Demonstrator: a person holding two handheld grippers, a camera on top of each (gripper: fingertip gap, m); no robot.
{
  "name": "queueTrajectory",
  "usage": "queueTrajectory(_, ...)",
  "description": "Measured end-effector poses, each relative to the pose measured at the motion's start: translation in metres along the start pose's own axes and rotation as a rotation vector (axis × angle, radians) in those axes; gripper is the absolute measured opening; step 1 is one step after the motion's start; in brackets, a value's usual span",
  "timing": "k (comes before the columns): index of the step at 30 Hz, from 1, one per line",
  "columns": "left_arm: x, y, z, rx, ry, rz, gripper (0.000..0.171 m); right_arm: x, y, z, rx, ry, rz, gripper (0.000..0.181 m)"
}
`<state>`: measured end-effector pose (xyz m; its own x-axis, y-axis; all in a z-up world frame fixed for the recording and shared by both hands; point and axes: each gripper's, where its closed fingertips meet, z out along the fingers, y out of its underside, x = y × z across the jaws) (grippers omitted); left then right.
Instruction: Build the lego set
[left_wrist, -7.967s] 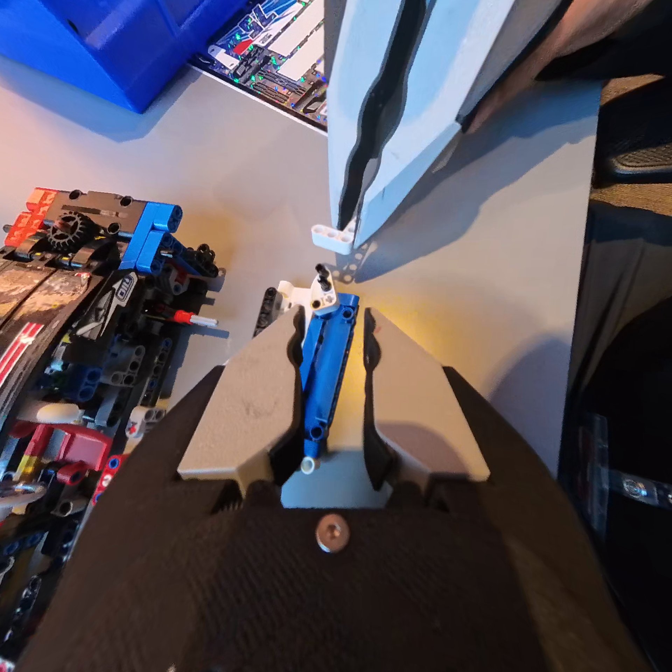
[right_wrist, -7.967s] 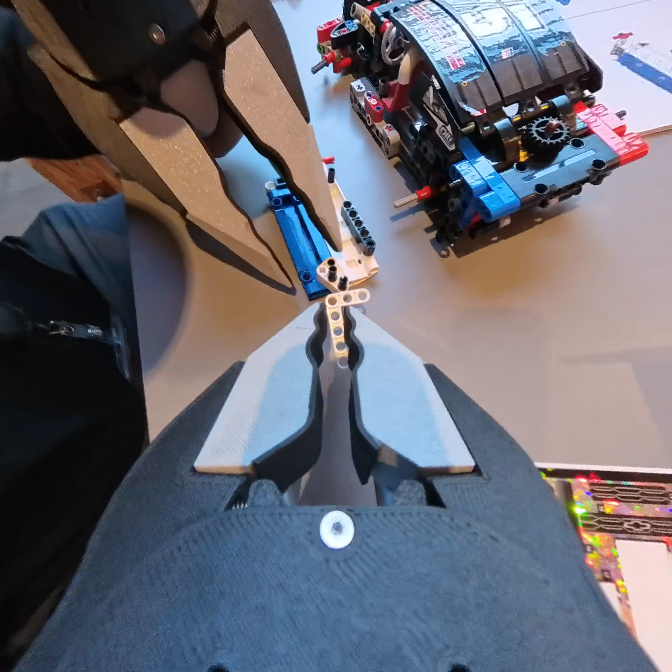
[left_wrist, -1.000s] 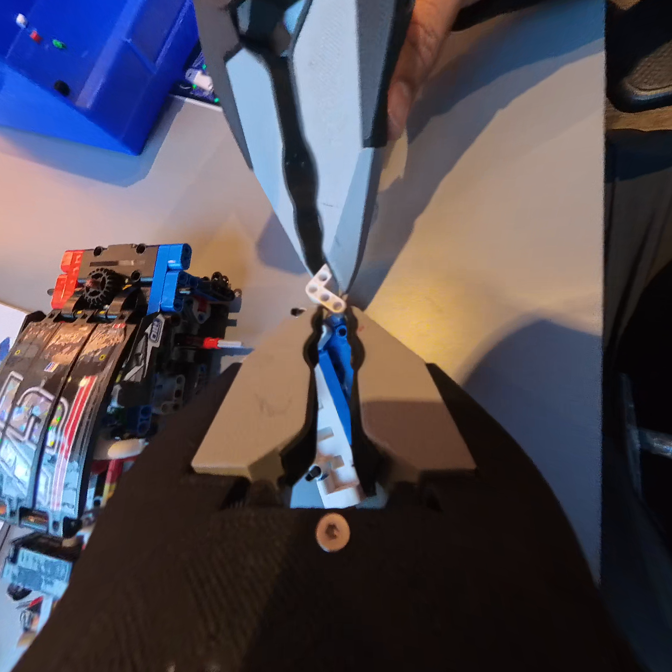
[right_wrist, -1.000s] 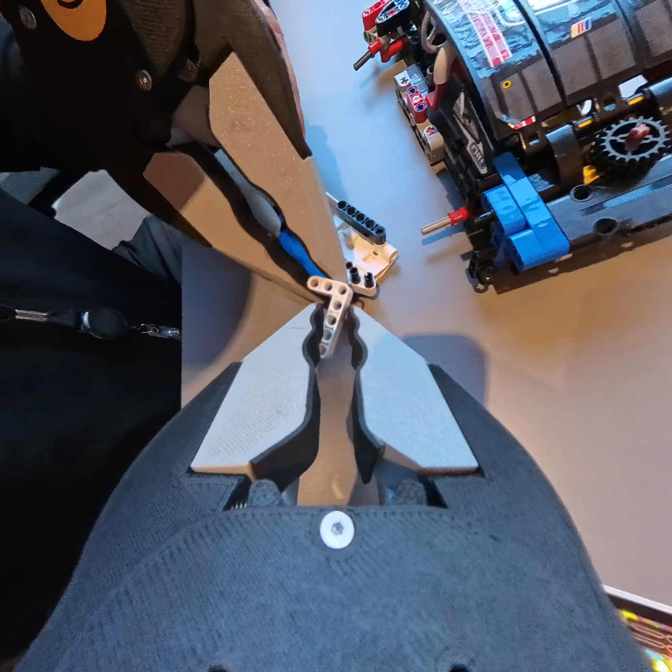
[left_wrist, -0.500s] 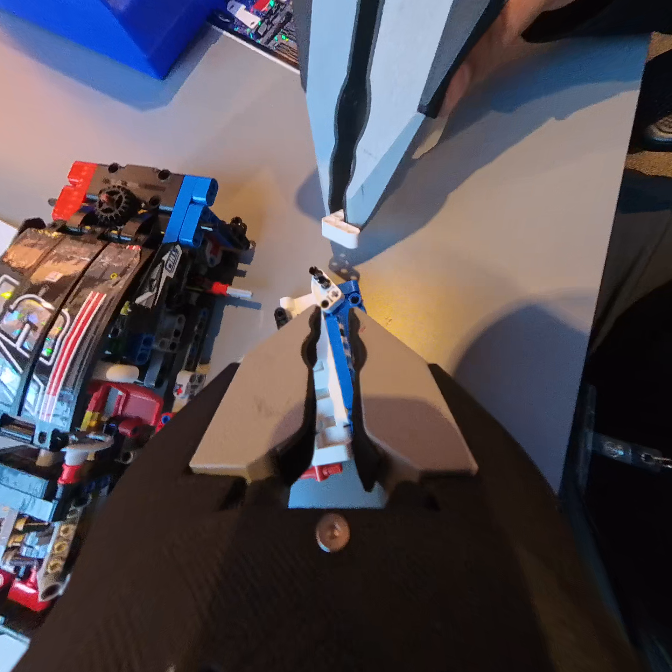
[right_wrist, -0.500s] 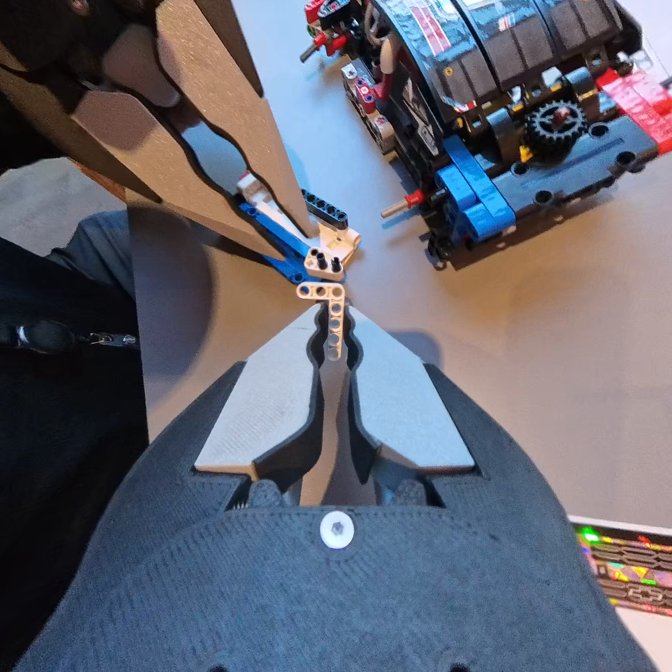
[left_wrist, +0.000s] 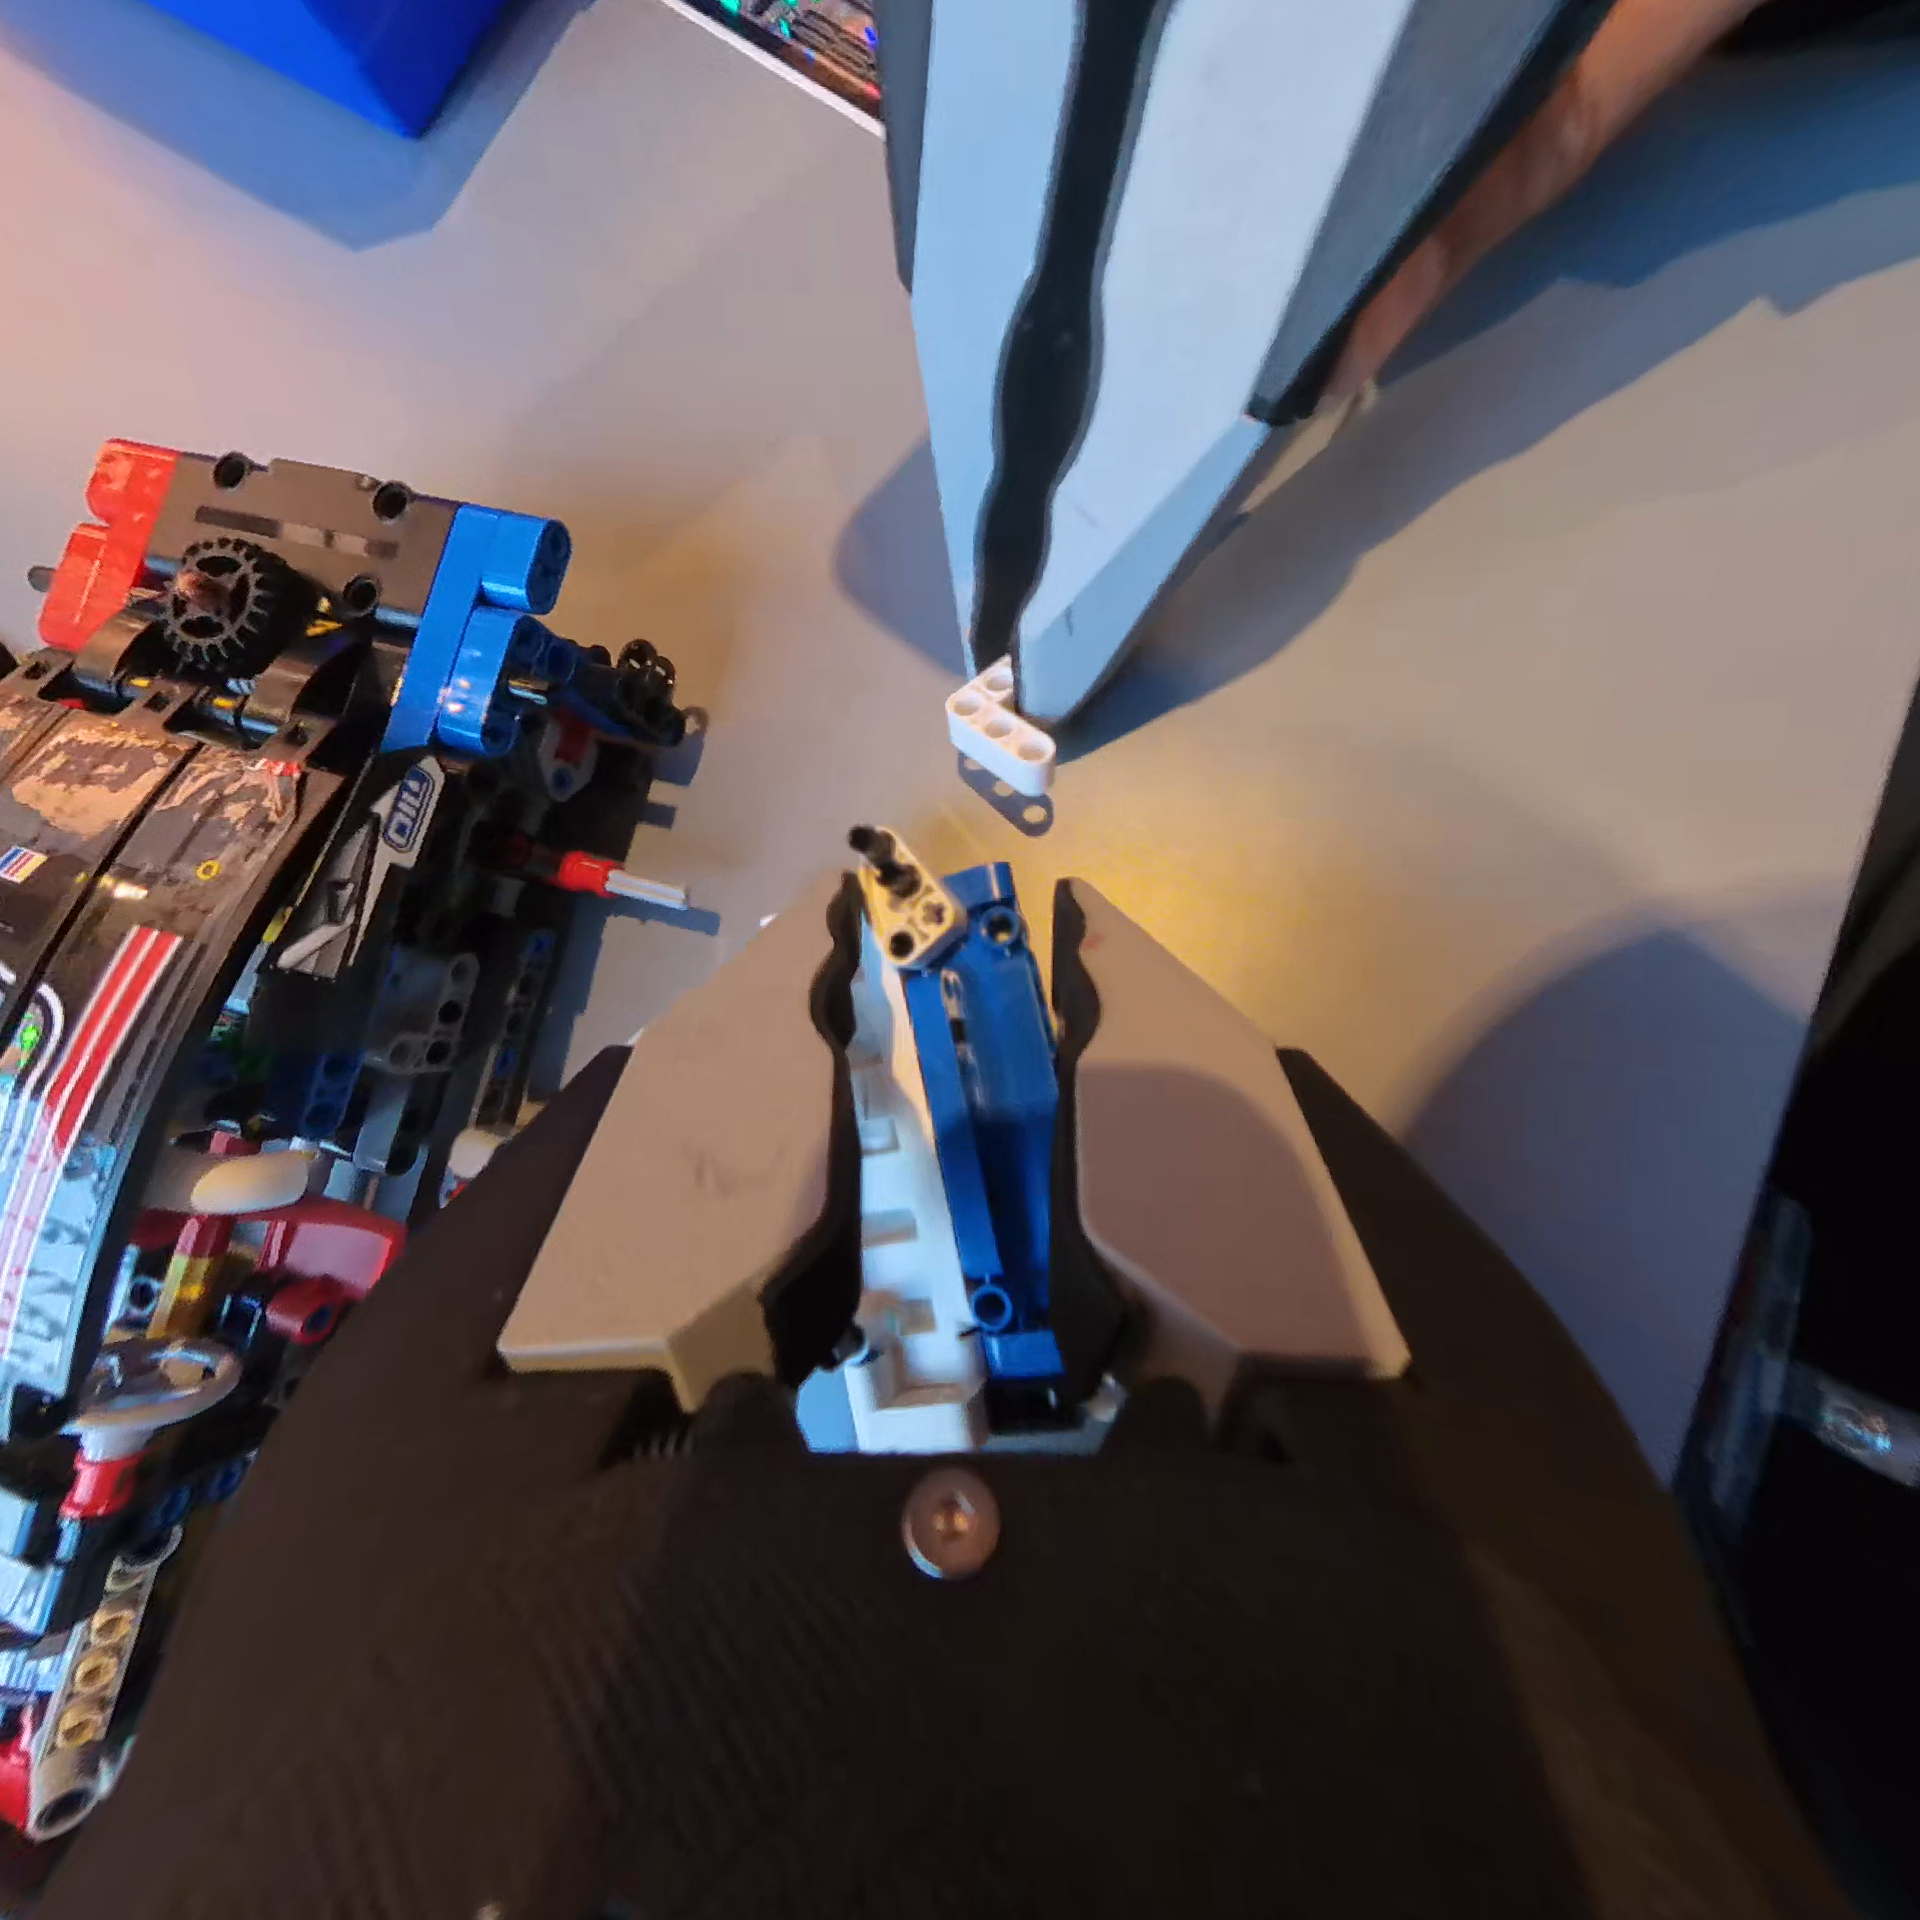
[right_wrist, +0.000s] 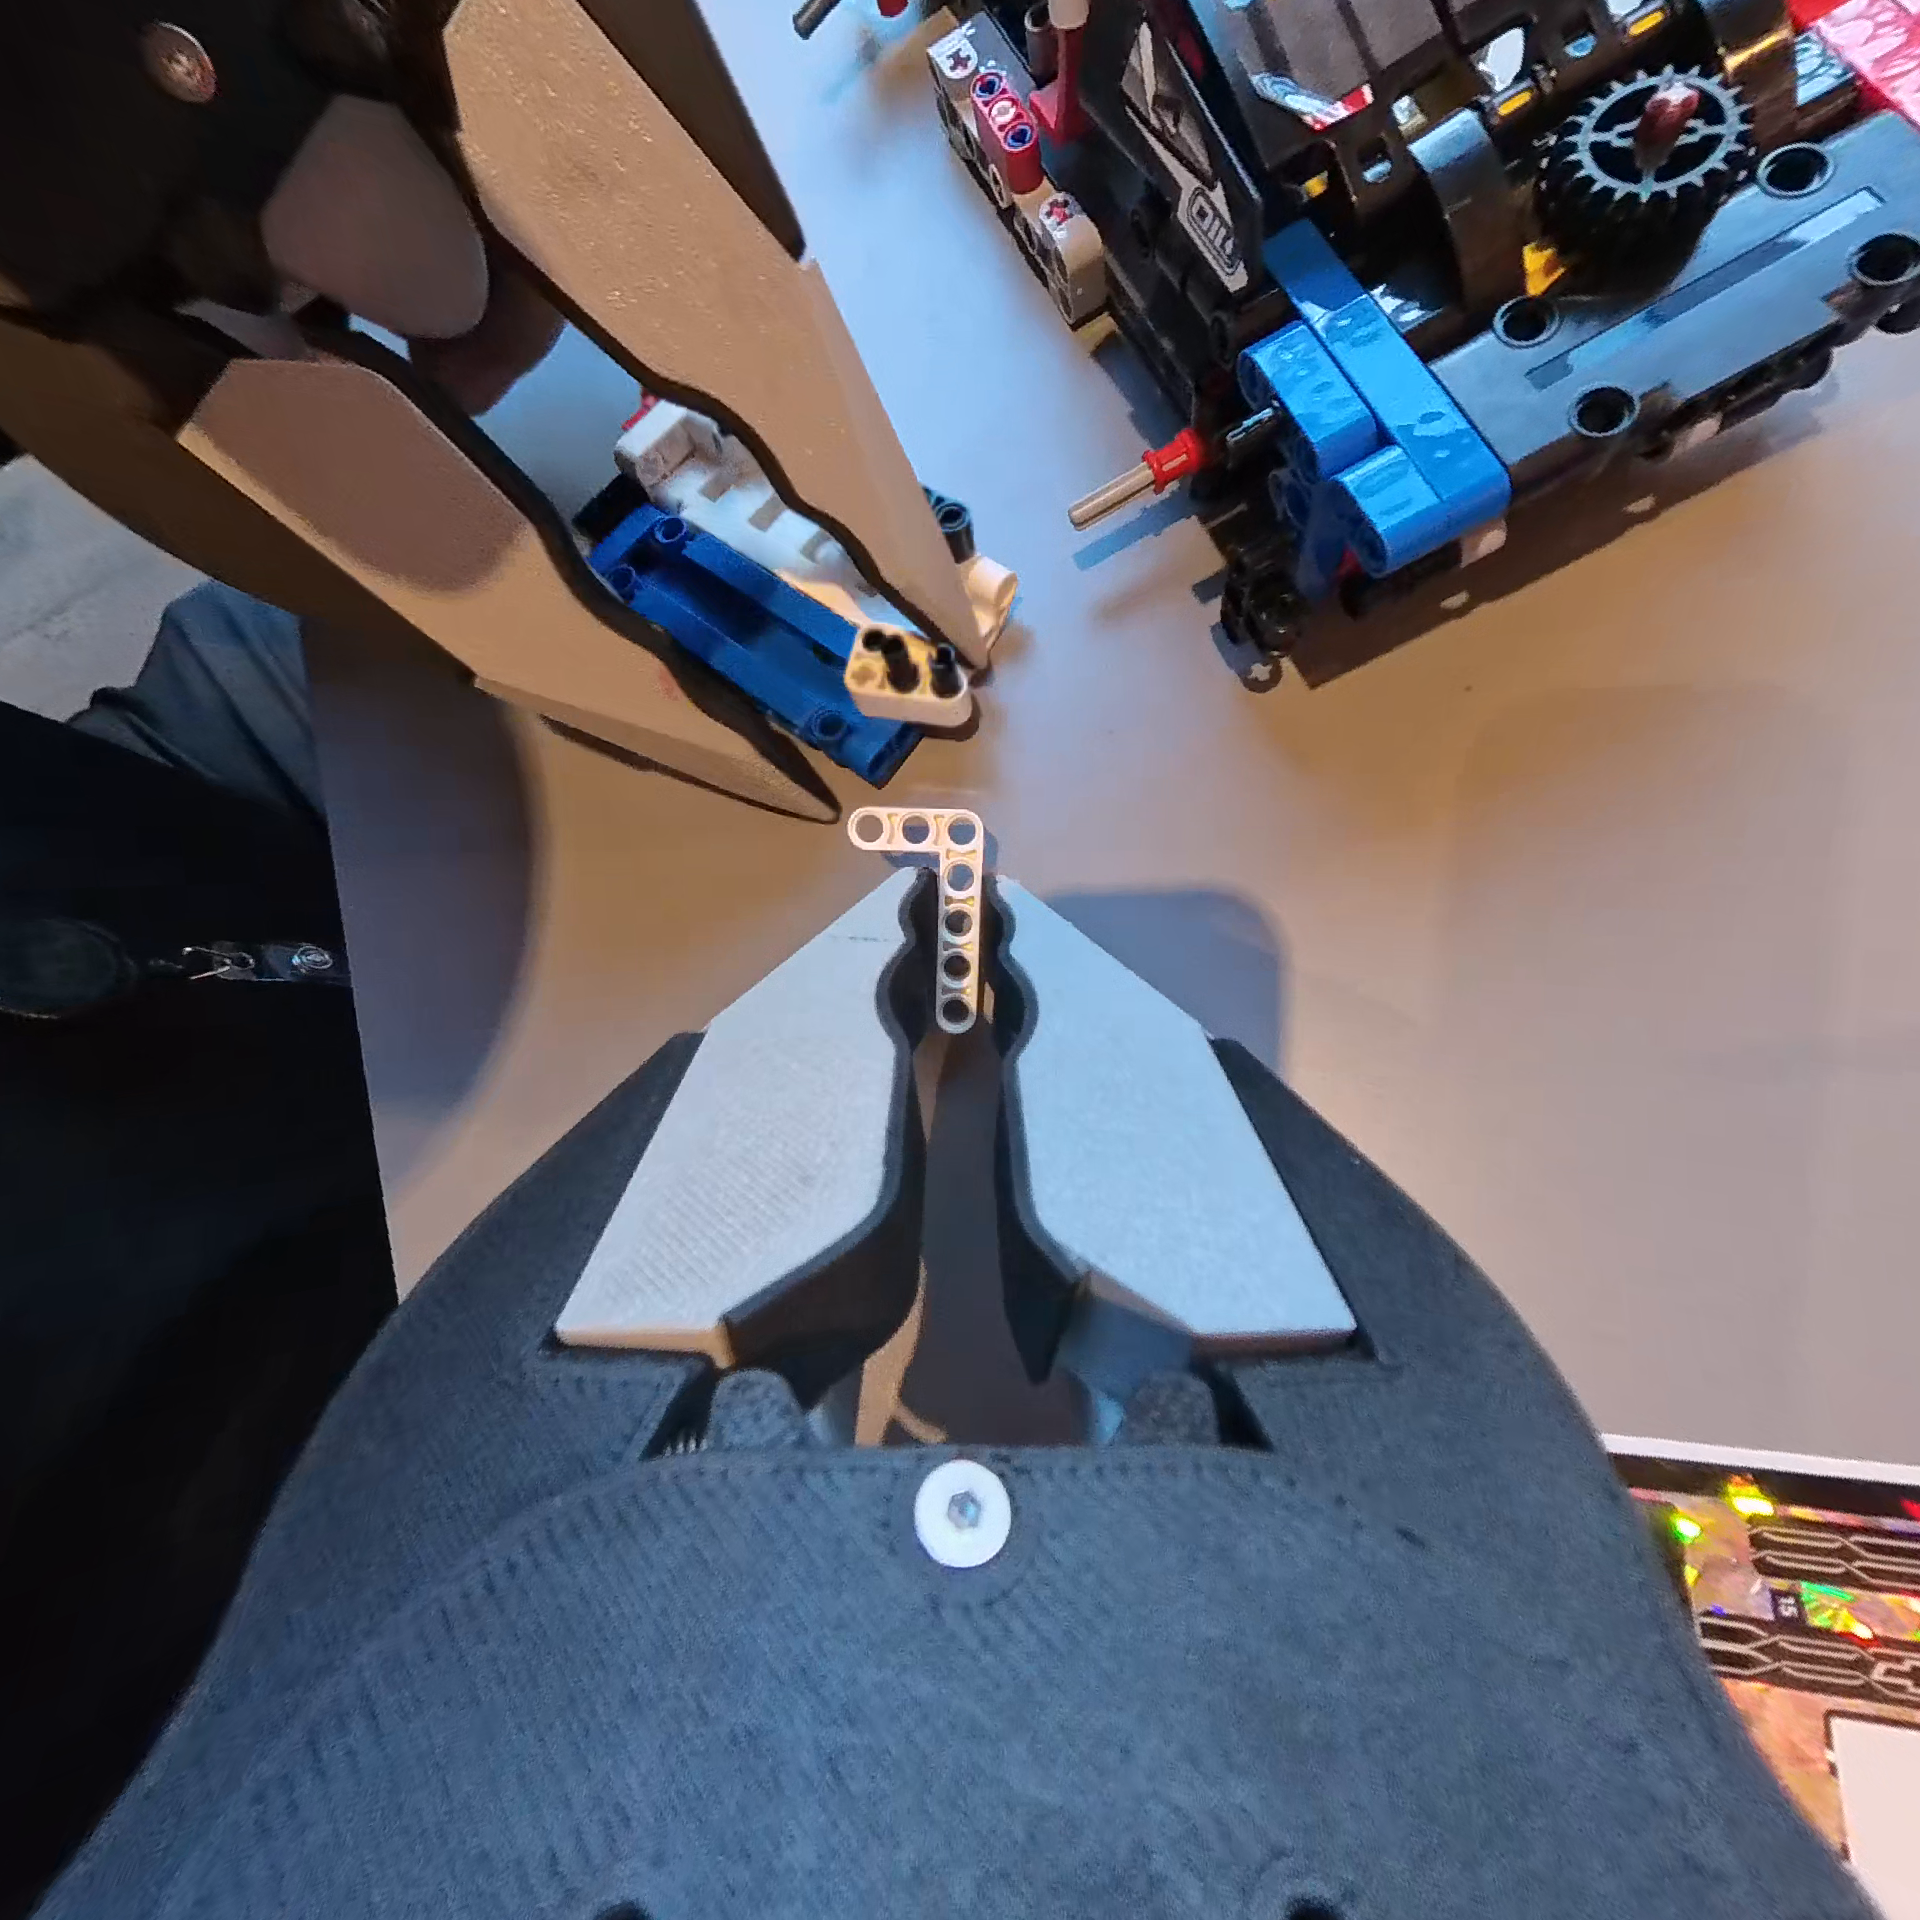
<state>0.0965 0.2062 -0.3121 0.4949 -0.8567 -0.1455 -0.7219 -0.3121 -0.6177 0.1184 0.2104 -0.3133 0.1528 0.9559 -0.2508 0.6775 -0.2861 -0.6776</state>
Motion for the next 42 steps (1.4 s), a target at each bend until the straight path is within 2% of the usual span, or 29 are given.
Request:
queueTrajectory(3, 0.0, -0.002, 0.001, 0.019, 0.014, -0.014, 0.028, -0.001, -0.001, 0.001, 0.0, 0.014, -0.014, 0.005)
queueTrajectory(13, 0.01, -0.007, 0.002, 0.134, 0.138, -0.048, 0.022, -0.007, -0.004, 0.006, 0.028, 0.012, -0.074, 0.006)
queueTrajectory(18, 0.01, -0.008, 0.002, 0.149, 0.169, -0.046, 0.019, -0.002, -0.005, 0.003, 0.04, 0.043, -0.117, 0.006)
queueTrajectory(25, 0.006, -0.007, 0.002, 0.134, 0.125, -0.042, 0.02, 0.003, -0.001, 0.0, 0.027, 0.073, -0.078, 0.005)
queueTrajectory(26, 0.006, -0.007, 0.002, 0.126, 0.114, -0.035, 0.022, 0.003, -0.001, 0.0, 0.027, 0.074, -0.065, 0.005)
queueTrajectory(28, 0.004, -0.004, 0.001, 0.103, 0.078, -0.014, 0.04, 0.003, -0.002, -0.002, 0.038, 0.072, -0.049, 0.005)
queueTrajectory(29, 0.003, -0.001, 0.0, 0.088, 0.063, -0.003, 0.043, 0.002, -0.003, -0.003, 0.046, 0.068, -0.043, 0.005)
queueTrajectory(32, 0.002, 0.008, -0.009, 0.038, 0.021, 0.026, 0.046, 0.002, -0.001, -0.004, 0.048, 0.066, -0.031, 0.005)
queueTrajectory(36, -0.004, 0.017, -0.038, 0.014, -0.046, 0.053, 0.045, 0.001, 0.0, -0.006, 0.047, 0.062, -0.027, 0.005)
queueTrajectory(40, -0.028, 0.04, -0.064, -0.044, -0.07, -0.057, 0.05, -0.003, 0.0, -0.006, 0.045, 0.051, -0.035, 0.005)
queueTrajectory(42, -0.031, 0.053, -0.064, -0.058, -0.016, -0.135, 0.063, -0.003, 0.001, -0.004, 0.04, 0.045, -0.036, 0.005)
